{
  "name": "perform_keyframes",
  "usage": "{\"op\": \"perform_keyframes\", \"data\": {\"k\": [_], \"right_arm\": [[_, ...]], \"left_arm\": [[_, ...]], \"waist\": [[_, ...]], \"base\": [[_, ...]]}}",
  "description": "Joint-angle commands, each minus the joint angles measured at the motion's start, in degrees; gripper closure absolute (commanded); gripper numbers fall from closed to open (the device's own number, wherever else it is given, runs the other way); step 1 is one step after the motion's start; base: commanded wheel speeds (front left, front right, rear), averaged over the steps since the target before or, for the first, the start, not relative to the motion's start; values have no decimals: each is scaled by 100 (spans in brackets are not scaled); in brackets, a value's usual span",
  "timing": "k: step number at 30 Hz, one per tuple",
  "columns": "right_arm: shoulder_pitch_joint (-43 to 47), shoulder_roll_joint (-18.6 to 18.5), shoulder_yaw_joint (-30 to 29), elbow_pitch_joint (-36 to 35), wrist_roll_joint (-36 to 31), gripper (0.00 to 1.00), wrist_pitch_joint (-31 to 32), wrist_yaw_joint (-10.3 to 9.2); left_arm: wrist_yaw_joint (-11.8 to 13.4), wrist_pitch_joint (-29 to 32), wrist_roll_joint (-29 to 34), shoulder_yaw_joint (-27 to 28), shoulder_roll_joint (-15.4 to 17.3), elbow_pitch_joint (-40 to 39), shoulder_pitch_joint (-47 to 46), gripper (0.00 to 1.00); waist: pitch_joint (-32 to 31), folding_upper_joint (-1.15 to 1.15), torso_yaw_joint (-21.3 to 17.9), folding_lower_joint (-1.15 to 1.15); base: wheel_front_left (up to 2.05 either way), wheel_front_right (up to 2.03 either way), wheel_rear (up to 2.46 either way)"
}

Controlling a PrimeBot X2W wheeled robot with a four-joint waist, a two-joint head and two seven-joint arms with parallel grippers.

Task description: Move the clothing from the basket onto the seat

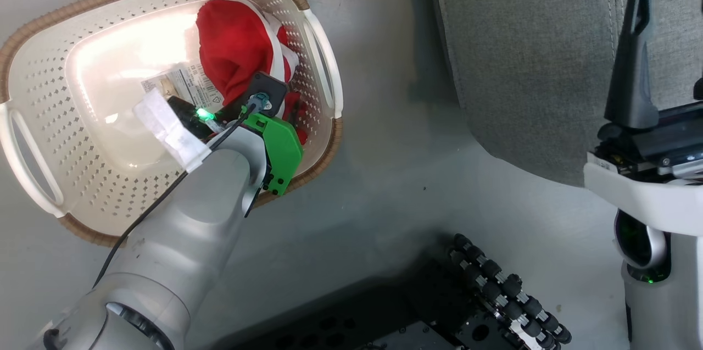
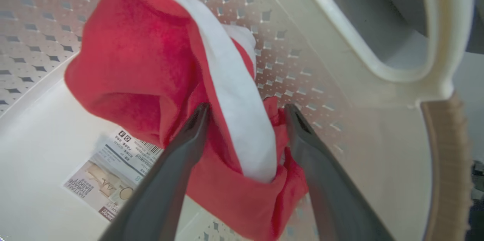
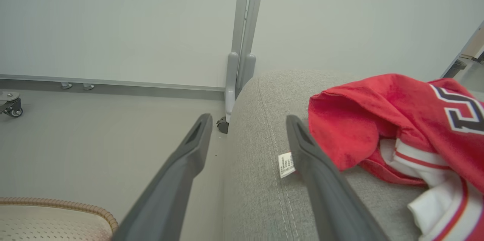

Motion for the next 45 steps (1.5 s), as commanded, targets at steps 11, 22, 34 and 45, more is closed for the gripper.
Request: {"op": "perform_keyframes", "data": {"k": [11,22,34,45], "right_arm": [[202,12,288,-45,-68,0,-17,-9],[411,-12,319,-169,-171,0,-17,-9],[647,-49,281,-320,-231,0,-17,-9],[793,-62,251,-434,-290,0,-16,-9]], "left_arm": [[512,678,-401,-412,36,135,-315,0],[753,1008,-639,-446,35,534,-664,0],[590,1250,-833,-569,34,617,-897,0],[696,1492,-920,-741,35,659,-949,0]], "waist": [[77,0,-14,0],[224,0,45,0],[362,0,100,0],[447,0,159,0]], "base": [[0,0,0],[0,0,0],[0,0,0],[0,0,0]]}}
